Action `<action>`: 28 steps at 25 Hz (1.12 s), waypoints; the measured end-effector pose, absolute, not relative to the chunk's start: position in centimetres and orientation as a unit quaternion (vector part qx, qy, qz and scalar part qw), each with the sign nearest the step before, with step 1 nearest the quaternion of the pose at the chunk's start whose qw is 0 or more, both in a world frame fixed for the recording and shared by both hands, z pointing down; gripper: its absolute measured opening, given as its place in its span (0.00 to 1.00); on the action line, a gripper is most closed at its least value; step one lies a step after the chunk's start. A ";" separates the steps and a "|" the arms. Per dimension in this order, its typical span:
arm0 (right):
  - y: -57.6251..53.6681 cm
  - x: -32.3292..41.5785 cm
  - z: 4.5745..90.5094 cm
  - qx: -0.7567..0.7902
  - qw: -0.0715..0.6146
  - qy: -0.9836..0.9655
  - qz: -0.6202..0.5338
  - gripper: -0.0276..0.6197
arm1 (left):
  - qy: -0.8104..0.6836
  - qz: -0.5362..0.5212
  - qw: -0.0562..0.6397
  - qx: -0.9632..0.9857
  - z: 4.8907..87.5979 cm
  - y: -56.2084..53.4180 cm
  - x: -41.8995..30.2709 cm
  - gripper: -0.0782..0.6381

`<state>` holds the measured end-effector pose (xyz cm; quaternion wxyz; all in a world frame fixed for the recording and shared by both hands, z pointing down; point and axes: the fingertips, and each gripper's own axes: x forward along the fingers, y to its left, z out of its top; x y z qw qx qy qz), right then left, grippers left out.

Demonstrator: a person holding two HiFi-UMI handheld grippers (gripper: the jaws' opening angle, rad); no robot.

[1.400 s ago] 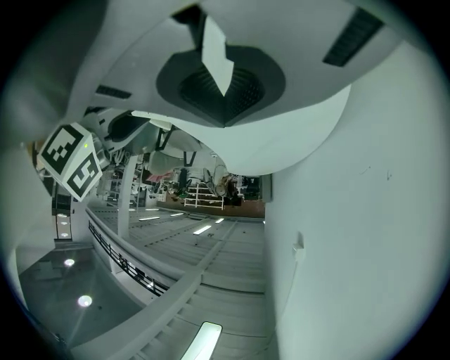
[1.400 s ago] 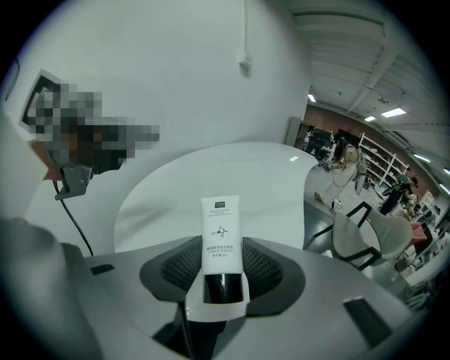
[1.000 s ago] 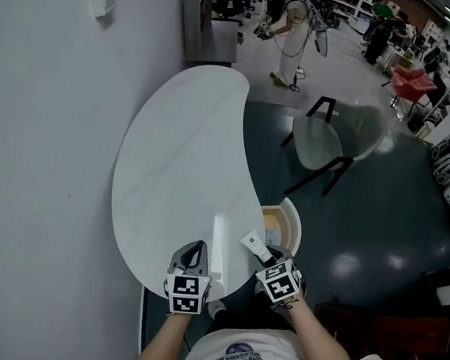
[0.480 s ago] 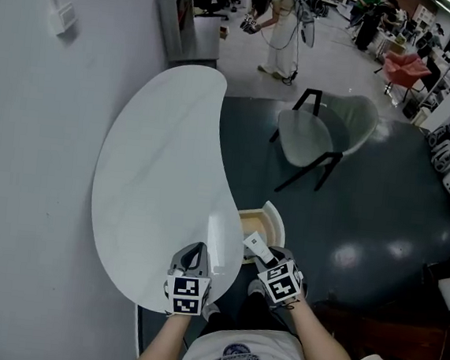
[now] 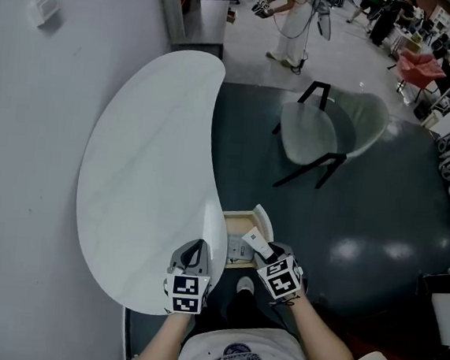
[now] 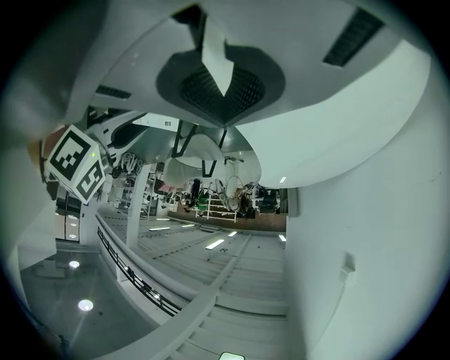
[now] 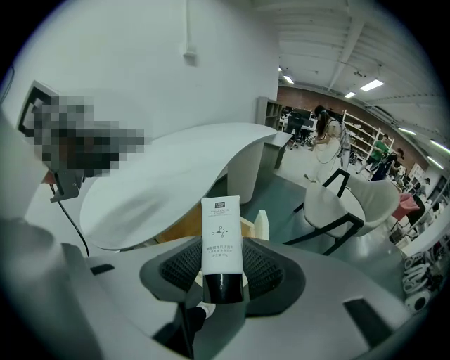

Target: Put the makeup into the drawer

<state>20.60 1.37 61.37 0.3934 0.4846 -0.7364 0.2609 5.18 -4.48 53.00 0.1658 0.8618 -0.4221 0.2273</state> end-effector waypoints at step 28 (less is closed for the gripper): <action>0.3 19.6 69.0 0.378 0.445 -0.774 0.247 0.34 | -0.479 0.225 0.210 0.822 58.4 -3.6 8.1 0.17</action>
